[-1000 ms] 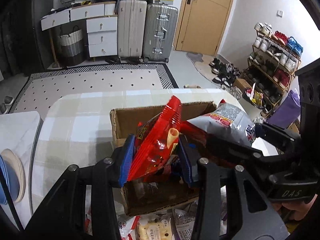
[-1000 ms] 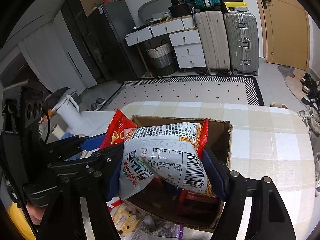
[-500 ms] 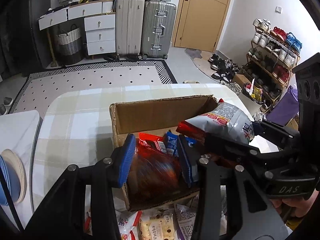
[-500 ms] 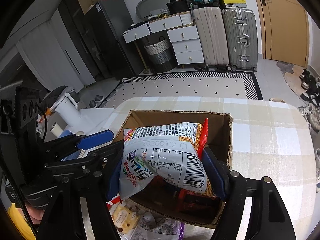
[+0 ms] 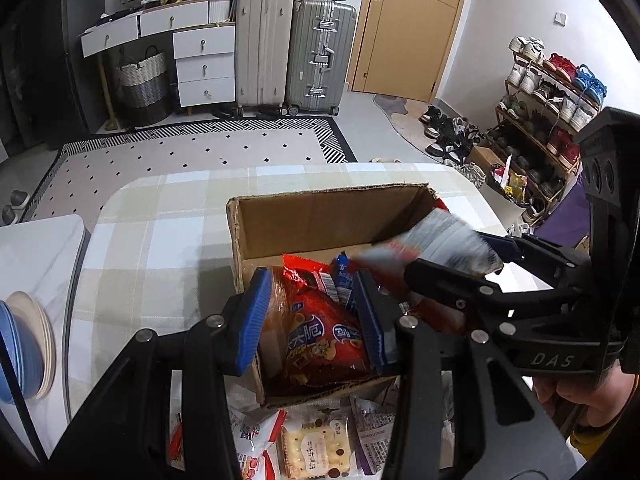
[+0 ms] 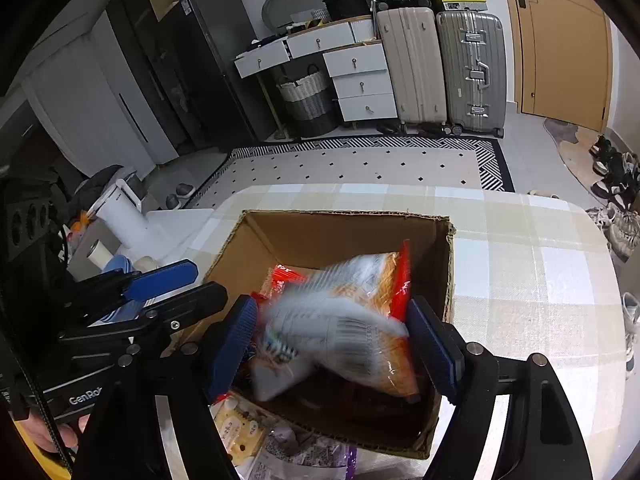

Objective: Organize snacks
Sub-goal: 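Lower both bags into the box and open both grippers, then withdraw both open grippers from the box toward the remaining snacks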

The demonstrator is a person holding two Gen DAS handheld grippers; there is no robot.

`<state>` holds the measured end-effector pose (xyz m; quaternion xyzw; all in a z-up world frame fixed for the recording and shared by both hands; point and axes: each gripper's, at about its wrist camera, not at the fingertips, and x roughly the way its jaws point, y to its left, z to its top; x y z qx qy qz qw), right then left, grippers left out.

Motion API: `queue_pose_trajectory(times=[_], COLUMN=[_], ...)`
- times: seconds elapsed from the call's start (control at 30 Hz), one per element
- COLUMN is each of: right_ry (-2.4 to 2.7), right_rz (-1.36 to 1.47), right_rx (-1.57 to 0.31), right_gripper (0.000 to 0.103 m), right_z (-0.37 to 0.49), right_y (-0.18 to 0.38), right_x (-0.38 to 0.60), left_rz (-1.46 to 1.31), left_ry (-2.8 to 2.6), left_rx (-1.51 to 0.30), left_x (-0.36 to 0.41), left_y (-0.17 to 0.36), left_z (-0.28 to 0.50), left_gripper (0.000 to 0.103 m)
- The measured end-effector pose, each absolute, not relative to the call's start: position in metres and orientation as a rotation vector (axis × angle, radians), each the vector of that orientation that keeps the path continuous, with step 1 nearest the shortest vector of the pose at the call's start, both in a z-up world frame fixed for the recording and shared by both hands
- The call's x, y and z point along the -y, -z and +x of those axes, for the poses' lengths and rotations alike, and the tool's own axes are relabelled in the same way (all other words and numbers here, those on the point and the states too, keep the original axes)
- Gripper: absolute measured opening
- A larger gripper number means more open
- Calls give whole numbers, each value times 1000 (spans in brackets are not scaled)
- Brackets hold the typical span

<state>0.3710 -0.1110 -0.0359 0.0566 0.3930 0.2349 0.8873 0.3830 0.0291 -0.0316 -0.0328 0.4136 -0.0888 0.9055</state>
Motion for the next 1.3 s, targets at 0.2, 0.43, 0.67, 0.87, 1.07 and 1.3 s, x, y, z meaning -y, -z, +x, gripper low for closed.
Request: queue_pose_trajectory(times=[0.2, 0.43, 0.67, 0.87, 1.07, 1.3], right_ry=[-497, -513, -551, -557, -570, -540], right_rz=[127, 137, 165, 169, 221, 180], right_rx=[-777, -731, -642, -547, -463, -391], right_gripper=[79, 79, 79, 79, 86, 99], right_z=[357, 329, 272, 209, 152, 96], right_y=[20, -4, -33, -48, -55, -50], right_x=[116, 124, 145, 160, 166, 158], left_rz=[-69, -66, -56, -18, -42, -75], left_ry=[174, 175, 179, 181, 187, 179], left_rx=[-858, -826, -758, -666, -572, -483], left_x=[-32, -30, -26, -21, -22, -20], left_y=[28, 6, -32, -66, -96, -104], left_z=[371, 346, 302, 241, 169, 92], left_gripper=[40, 45, 57, 72, 79, 85])
